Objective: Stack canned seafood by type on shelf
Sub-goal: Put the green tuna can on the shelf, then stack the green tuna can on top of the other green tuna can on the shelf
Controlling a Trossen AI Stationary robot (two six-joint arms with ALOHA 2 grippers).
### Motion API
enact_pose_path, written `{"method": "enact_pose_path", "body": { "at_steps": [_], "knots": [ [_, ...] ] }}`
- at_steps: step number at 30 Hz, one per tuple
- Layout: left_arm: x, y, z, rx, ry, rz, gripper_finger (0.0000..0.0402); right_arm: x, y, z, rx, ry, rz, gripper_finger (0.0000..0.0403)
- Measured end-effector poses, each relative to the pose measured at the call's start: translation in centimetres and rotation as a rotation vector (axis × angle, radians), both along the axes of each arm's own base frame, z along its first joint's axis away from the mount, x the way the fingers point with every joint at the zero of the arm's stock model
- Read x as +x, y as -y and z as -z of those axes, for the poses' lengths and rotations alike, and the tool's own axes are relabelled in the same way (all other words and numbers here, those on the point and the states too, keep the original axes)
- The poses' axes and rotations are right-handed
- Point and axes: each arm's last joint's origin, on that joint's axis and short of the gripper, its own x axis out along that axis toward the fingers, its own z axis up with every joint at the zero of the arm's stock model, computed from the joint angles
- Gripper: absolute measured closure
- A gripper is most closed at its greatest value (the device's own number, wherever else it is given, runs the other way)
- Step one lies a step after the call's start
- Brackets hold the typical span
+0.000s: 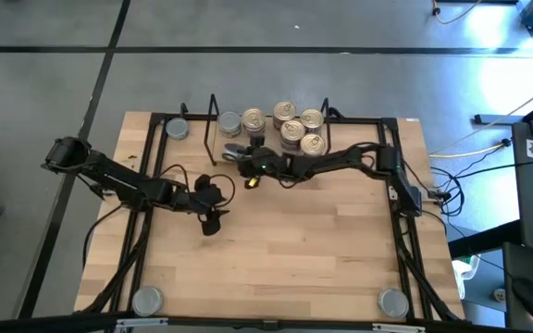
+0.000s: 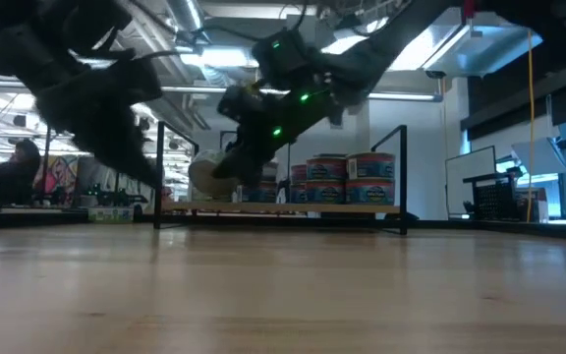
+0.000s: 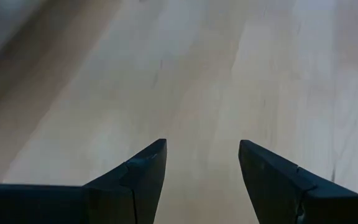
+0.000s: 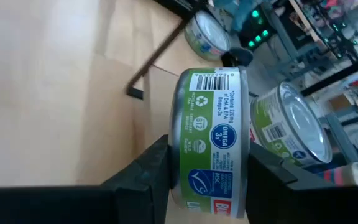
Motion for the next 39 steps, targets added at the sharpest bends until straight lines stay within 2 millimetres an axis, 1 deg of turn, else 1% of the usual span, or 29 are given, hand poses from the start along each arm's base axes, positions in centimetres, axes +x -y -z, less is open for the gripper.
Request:
{"method": "enact_pose_path", "body": {
  "at_steps": [4,8,15,21,25,30,35,39],
  "knots": [
    [-1.0,0.4,0.3,-0.036,-0.075,-0.031,0.0202,1.2,0.4,0.5,-0.012,-0.006,0.032,0.0256],
    [-1.6,0.8,0.4,-0.061,-0.110,-0.049,0.0202,1.9,0.8,1.2,-0.033,-0.003,0.077,0.0252],
    [-1.8,1.1,0.5,-0.069,-0.115,-0.045,0.0202,2.0,0.9,1.3,-0.016,0.004,0.079,0.0174],
    [-1.7,1.1,0.5,-0.073,-0.112,-0.049,0.0202,2.1,0.8,1.4,0.037,0.016,0.044,0.0140],
    [-1.7,1.1,0.5,-0.077,-0.111,-0.053,0.0202,2.0,0.7,1.7,0.116,0.023,0.047,0.0130],
    [-1.7,1.1,0.5,-0.086,-0.108,-0.064,0.0202,2.0,0.8,1.6,0.184,0.091,0.111,0.0126],
    [-1.7,1.1,0.5,-0.087,-0.107,-0.065,0.0202,1.9,1.3,1.4,0.175,0.121,0.176,0.0126],
    [-1.7,1.1,0.5,-0.090,-0.106,-0.068,0.0202,2.0,1.1,1.4,0.168,0.115,0.171,0.0125]
  ]
}}
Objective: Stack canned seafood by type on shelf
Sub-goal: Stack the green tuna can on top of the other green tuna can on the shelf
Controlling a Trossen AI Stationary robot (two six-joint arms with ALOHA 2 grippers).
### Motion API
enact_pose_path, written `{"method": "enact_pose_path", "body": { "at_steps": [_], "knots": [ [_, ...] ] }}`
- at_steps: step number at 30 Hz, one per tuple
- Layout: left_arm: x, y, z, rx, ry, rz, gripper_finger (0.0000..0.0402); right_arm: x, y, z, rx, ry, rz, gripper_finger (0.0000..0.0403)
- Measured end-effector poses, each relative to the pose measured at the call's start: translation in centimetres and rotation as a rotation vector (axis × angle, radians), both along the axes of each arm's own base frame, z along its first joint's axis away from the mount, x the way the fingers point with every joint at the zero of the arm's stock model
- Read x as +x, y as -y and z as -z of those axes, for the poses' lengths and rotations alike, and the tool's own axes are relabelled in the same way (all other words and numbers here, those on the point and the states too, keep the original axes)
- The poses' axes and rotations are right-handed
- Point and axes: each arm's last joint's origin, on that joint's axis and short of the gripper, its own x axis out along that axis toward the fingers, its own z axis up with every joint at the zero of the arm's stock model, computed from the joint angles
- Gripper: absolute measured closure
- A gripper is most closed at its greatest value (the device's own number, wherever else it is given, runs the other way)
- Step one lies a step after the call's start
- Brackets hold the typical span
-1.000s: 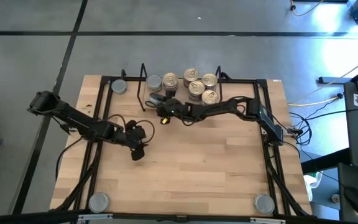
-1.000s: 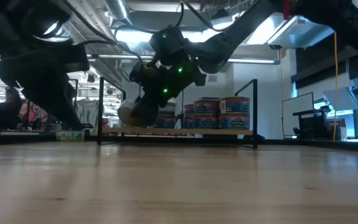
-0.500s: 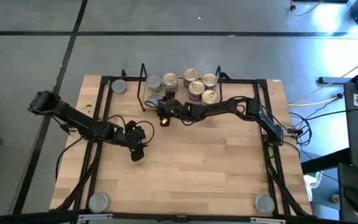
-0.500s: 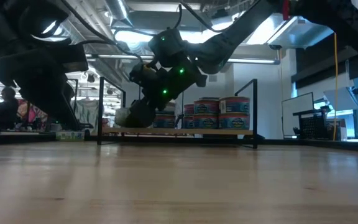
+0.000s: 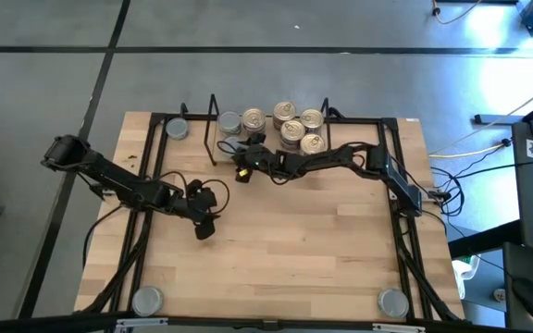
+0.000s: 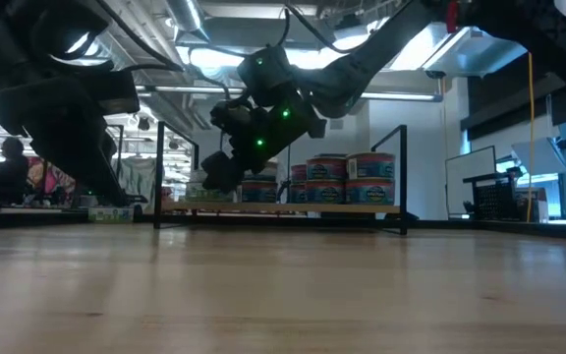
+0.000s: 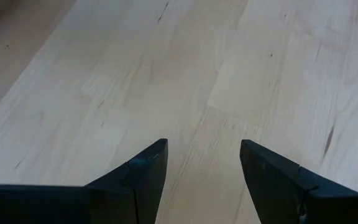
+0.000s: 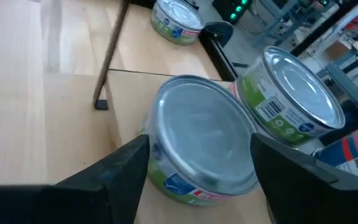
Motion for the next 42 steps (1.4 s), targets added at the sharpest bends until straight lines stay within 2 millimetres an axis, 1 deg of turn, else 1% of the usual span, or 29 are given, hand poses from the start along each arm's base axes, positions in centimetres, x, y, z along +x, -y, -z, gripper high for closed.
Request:
{"method": "enact_pose_path", "body": {
  "at_steps": [1,3,5,7,9,11,13,16,19,21,23,25,29,32,36,39,42],
  "knots": [
    [0.0,0.0,0.0,0.000,0.000,0.000,0.0202,0.0,-0.4,-0.1,-0.003,-0.008,-0.012,0.0125],
    [0.0,0.0,0.0,0.000,0.000,0.000,0.0202,-0.1,-1.8,-0.9,0.000,-0.038,-0.050,0.0125],
    [0.0,0.1,0.0,-0.001,0.001,0.007,0.0202,-0.4,-3.8,-2.6,0.010,-0.053,-0.109,0.0125],
    [0.2,0.4,-0.5,0.003,0.011,0.035,0.0202,-1.0,-6.0,-4.4,0.017,-0.079,-0.166,0.0125],
    [0.7,1.0,-1.3,0.008,0.035,0.075,0.0202,-1.8,-8.2,-5.4,0.026,-0.149,-0.216,0.0126],
    [1.0,1.7,-2.3,0.017,0.047,0.119,0.0202,-3.0,-10.4,-5.9,0.032,-0.250,-0.262,0.0131],
    [1.3,2.4,-3.4,0.022,0.051,0.162,0.0202,-4.4,-12.2,-6.0,0.033,-0.340,-0.287,0.0142],
    [1.6,3.4,-4.9,0.033,0.026,0.205,0.0202,-6.5,-13.8,-5.2,0.040,-0.432,-0.235,0.0164],
    [2.1,4.5,-6.2,0.012,-0.012,0.237,0.0202,-8.3,-14.5,-3.7,0.070,-0.473,-0.209,0.0185],
    [2.5,5.4,-7.0,-0.023,-0.061,0.249,0.0202,-9.1,-14.9,-2.4,0.095,-0.485,-0.195,0.0196],
    [2.9,6.8,-7.4,-0.065,-0.136,0.256,0.0202,-9.9,-15.0,-1.1,0.122,-0.508,-0.185,0.0203],
    [3.0,8.3,-7.5,-0.102,-0.226,0.265,0.0202,-10.4,-15.1,0.0,0.153,-0.493,-0.182,0.0207],
    [2.7,11.5,-7.9,-0.235,-0.355,0.239,0.0202,-11.2,-15.3,1.5,0.182,-0.463,-0.169,0.0209],
    [1.7,13.8,-8.0,-0.366,-0.404,0.175,0.0202,-11.3,-15.2,1.8,0.192,-0.433,-0.171,0.0210],
    [-0.7,16.3,-7.9,-0.486,-0.463,0.028,0.0202,-11.1,-15.3,1.9,0.207,-0.385,-0.182,0.0210],
    [-2.5,17.9,-7.7,-0.553,-0.502,-0.077,0.0202,-10.8,-15.4,1.6,0.200,-0.350,-0.205,0.0210],
    [-3.7,19.3,-7.1,-0.582,-0.536,-0.139,0.0202,-10.7,-15.4,1.6,0.192,-0.347,-0.228,0.0210]
  ]
}}
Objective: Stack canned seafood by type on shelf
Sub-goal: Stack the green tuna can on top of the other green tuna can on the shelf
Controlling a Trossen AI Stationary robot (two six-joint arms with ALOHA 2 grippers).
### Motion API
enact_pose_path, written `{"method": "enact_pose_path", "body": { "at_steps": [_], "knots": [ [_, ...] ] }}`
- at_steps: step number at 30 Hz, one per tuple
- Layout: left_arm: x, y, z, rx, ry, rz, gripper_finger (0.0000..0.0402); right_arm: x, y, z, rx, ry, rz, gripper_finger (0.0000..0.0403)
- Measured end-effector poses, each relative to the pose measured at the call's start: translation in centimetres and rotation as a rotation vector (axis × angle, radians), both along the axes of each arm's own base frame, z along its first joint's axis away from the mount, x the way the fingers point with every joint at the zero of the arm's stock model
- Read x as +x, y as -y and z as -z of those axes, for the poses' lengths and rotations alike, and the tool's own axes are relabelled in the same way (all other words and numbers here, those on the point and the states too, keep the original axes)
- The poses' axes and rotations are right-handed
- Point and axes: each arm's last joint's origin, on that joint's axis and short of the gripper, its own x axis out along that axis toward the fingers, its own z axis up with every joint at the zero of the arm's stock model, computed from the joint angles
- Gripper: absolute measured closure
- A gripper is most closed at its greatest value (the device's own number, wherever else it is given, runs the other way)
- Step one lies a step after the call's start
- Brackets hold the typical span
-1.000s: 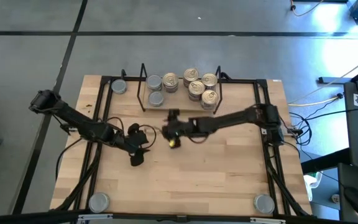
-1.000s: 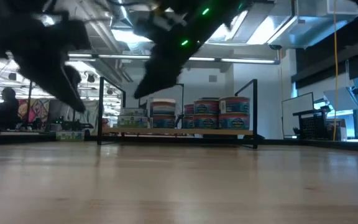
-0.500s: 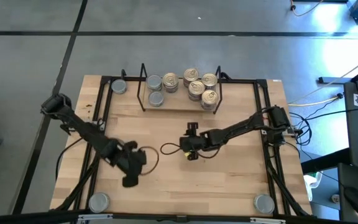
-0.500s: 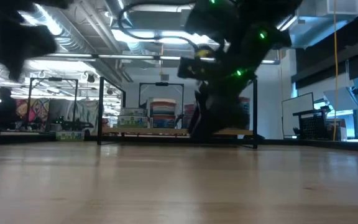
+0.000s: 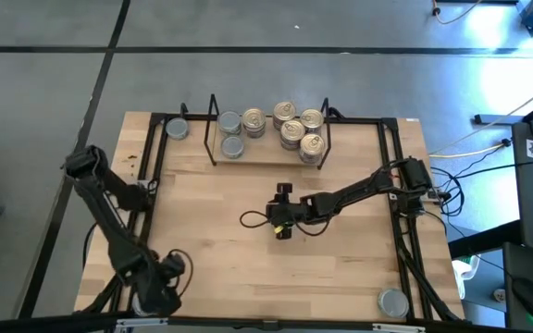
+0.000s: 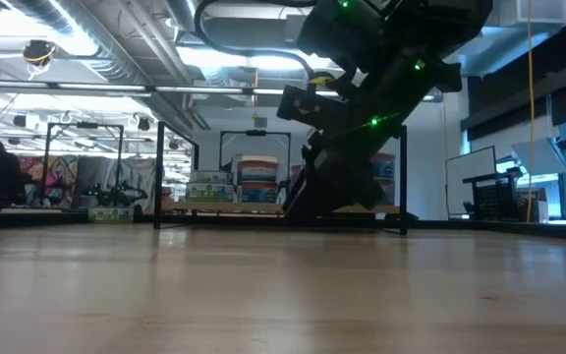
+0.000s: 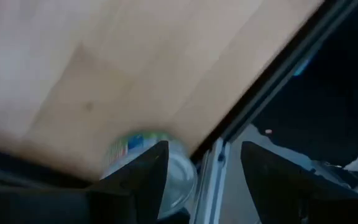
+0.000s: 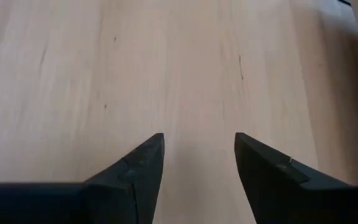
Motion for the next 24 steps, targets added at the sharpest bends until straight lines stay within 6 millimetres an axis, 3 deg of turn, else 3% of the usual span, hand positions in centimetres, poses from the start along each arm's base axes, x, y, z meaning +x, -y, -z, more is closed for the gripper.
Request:
{"method": "enact_pose_path", "body": {
  "at_steps": [5,14,24],
  "knots": [
    [-0.4,1.3,1.8,0.023,-0.059,-0.010,0.0202,0.0,0.0,0.0,-0.002,-0.005,-0.002,0.0210],
    [0.0,2.4,5.0,0.075,-0.108,0.190,0.0202,0.0,-0.1,0.1,0.022,-0.007,-0.011,0.0210],
    [1.9,1.2,5.5,0.189,0.014,0.283,0.0202,0.0,-0.1,0.1,0.022,-0.007,-0.011,0.0210]
  ]
}}
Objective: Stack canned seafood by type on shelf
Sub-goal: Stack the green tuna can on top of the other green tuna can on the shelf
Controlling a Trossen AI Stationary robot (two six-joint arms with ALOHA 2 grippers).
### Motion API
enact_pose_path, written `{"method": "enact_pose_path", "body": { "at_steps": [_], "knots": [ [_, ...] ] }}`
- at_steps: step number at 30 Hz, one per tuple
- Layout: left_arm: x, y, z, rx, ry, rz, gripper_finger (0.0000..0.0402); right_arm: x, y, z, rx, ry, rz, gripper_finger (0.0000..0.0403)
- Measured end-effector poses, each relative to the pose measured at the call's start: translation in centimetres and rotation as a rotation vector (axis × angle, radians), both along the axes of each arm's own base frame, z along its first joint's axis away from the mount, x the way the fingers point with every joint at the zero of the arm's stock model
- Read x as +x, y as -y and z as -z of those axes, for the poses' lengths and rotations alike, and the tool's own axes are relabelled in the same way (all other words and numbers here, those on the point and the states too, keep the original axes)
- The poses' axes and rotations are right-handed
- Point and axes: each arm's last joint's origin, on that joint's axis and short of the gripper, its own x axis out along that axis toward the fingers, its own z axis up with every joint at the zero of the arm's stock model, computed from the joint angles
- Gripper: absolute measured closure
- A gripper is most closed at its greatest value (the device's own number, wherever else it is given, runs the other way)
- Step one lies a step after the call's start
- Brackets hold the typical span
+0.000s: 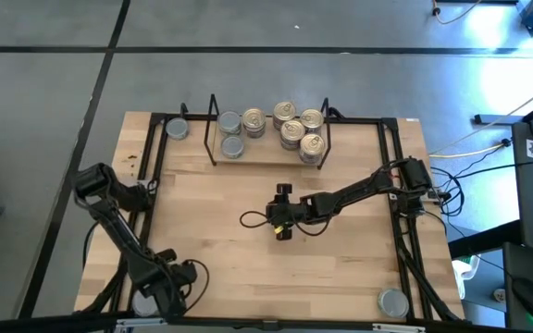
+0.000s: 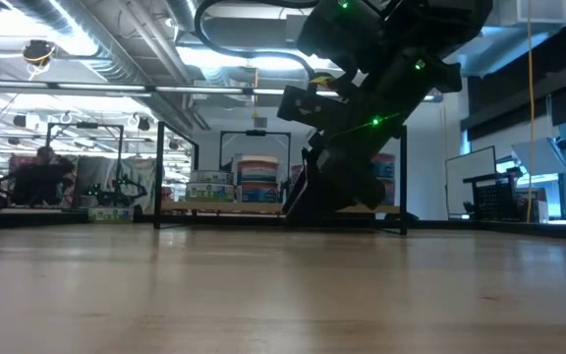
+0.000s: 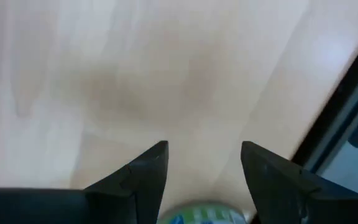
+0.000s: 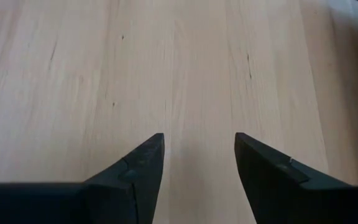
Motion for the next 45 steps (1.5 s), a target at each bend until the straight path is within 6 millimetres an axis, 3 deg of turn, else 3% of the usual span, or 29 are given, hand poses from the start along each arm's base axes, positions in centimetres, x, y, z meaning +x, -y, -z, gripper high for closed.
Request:
{"method": "enact_pose_path", "body": {
  "at_steps": [4,7,11,16,21,24,29,45],
  "knots": [
    [0.6,-0.7,-0.3,-0.027,-0.051,0.006,0.0202,0.0,0.0,0.0,-0.001,-0.001,-0.001,0.0210],
    [0.5,-1.1,-1.9,-0.104,-0.105,-0.030,0.0202,0.0,0.0,0.0,-0.005,-0.002,-0.005,0.0210],
    [-1.5,-0.6,-3.8,-0.175,-0.180,-0.135,0.0202,0.0,0.1,0.0,-0.009,-0.003,-0.006,0.0210],
    [-4.5,1.0,-3.7,-0.152,-0.236,-0.157,0.0202,0.1,0.4,0.0,-0.008,-0.006,-0.011,0.0210],
    [-5.2,1.9,-2.4,-0.113,-0.238,-0.102,0.0202,0.1,0.5,0.0,-0.007,-0.010,-0.021,0.0210],
    [-4.4,2.4,-1.2,-0.124,-0.212,-0.043,0.0202,0.1,0.5,0.0,-0.007,-0.010,-0.021,0.0210],
    [-2.1,1.3,-0.3,-0.111,-0.120,0.026,0.0202,0.1,0.5,0.1,-0.007,-0.013,-0.022,0.0210],
    [5.8,-6.0,0.1,0.247,0.177,0.310,0.0202,0.1,0.5,0.1,-0.007,-0.011,-0.022,0.0210]
  ]
}}
